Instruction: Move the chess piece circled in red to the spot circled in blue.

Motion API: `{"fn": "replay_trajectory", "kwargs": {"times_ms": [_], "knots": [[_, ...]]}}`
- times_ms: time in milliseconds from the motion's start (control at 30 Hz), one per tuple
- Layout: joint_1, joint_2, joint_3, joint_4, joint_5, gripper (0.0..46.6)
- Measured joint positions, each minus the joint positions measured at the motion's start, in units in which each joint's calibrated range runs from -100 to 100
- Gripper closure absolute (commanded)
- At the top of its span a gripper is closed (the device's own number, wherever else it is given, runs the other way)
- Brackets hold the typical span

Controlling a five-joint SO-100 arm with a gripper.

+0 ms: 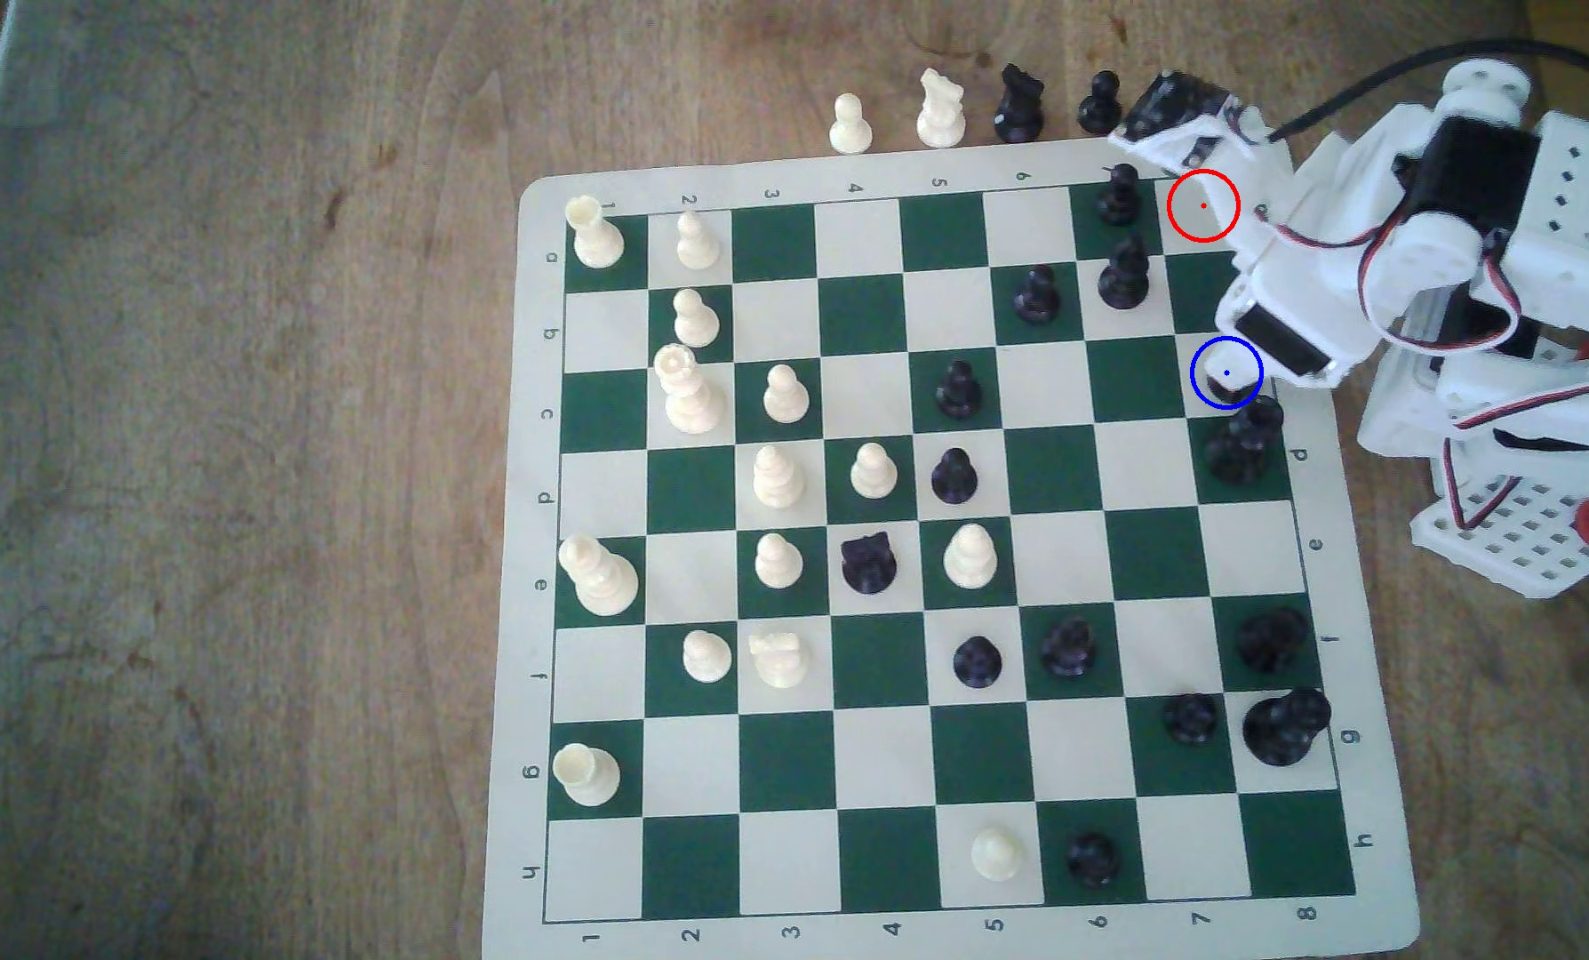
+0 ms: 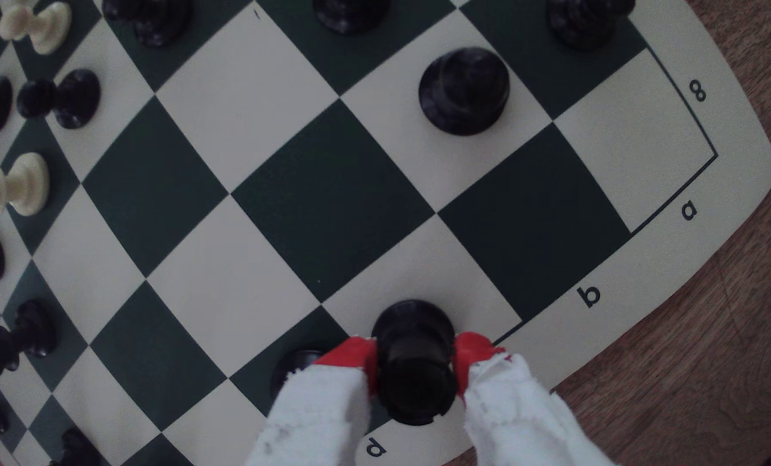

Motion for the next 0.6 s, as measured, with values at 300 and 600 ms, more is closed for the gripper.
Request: {"fn": "replay_trajectory", "kwargs": {"times_ms": [300,600], "knots": [[0.00,0.00,0.45,-1.43,0.00,41.4],[0.59,0.00,0.45,-2.47,0.39,40.4]]}}
